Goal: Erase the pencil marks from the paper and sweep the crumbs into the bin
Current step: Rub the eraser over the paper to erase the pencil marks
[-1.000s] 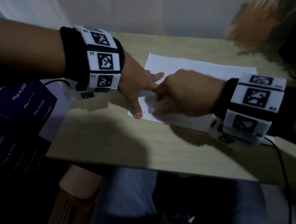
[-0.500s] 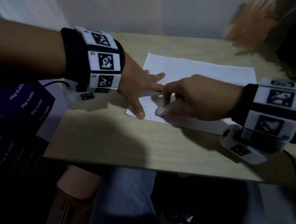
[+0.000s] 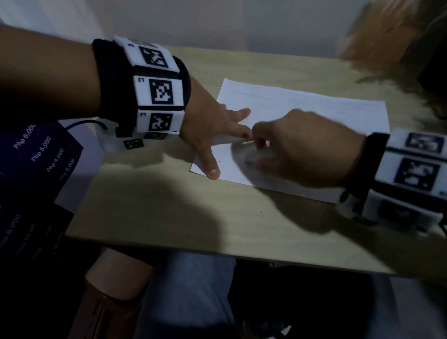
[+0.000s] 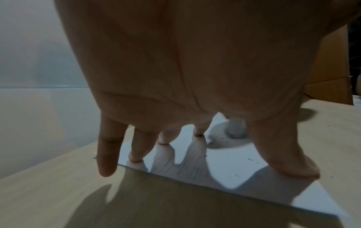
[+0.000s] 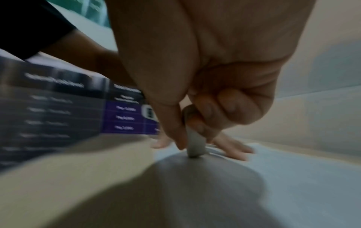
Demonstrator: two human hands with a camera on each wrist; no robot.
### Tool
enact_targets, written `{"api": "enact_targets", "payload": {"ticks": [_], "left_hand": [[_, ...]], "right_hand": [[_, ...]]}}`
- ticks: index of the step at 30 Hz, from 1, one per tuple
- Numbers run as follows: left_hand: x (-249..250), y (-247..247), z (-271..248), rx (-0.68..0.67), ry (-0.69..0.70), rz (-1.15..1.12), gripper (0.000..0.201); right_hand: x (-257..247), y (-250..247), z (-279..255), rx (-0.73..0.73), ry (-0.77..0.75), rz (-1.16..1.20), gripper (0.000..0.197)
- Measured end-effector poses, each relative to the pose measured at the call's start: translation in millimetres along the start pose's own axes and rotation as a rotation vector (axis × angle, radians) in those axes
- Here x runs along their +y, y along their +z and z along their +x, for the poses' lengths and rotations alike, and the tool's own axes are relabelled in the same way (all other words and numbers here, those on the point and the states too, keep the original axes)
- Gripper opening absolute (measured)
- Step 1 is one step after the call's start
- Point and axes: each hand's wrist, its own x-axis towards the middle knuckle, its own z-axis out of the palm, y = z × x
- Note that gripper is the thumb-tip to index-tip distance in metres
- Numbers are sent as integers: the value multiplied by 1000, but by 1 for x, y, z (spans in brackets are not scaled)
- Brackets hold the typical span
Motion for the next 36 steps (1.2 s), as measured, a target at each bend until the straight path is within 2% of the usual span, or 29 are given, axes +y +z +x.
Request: {"api": "enact_targets", "payload": {"ticks": [2, 4, 8, 10, 13, 15, 18, 20, 22, 24, 27, 29, 30, 32, 34, 36], "left_hand": [[0, 0, -1, 0, 12, -29, 107], [-1, 0, 0, -6, 16, -39, 107], [-2, 1, 2, -14, 11, 0, 112], [-3, 1, 3, -10, 21, -19, 112], [-3, 2, 3, -11, 28, -58, 112], [-3, 1, 3, -15, 28, -48, 112], [-1, 0, 2, -12, 21, -32, 112], [-2, 1, 1, -3, 26, -35, 112], [-3, 2, 2, -1, 24, -56, 111], [-2, 1, 1, -7, 19, -52, 110], [1, 0, 0, -1, 10, -7, 109], [1, 0, 0, 2, 7, 2, 110], [0, 1, -1, 1, 10, -8, 110], [-2, 2, 0, -7, 11, -32, 110], [-2, 0, 0, -17, 14, -41, 111], [0, -1, -1, -25, 18, -37, 113]], "right_hand": [[-12, 3, -9, -75, -78, 66, 50], [-10, -3, -7, -160, -80, 143, 50], [13, -6, 5, -50, 26, 48, 53], [5, 3, -2, -4, -22, -58, 37], [-5, 5, -9, -119, -105, 76, 35], [5, -2, -2, -140, -31, 129, 37], [18, -1, 6, -6, 37, 11, 47], [6, 6, -3, 41, -24, -67, 36], [-6, 7, -11, -53, -112, 21, 41], [-2, 0, -6, -131, -84, 120, 43], [17, -6, 5, -52, 0, 71, 50], [12, -1, 1, 8, -29, -36, 43], [4, 3, -4, 3, -58, -43, 40], [-5, 2, -10, -97, -107, 65, 42], [3, -4, -4, -160, -59, 122, 38], [18, -8, 4, -104, 9, 96, 41]]}}
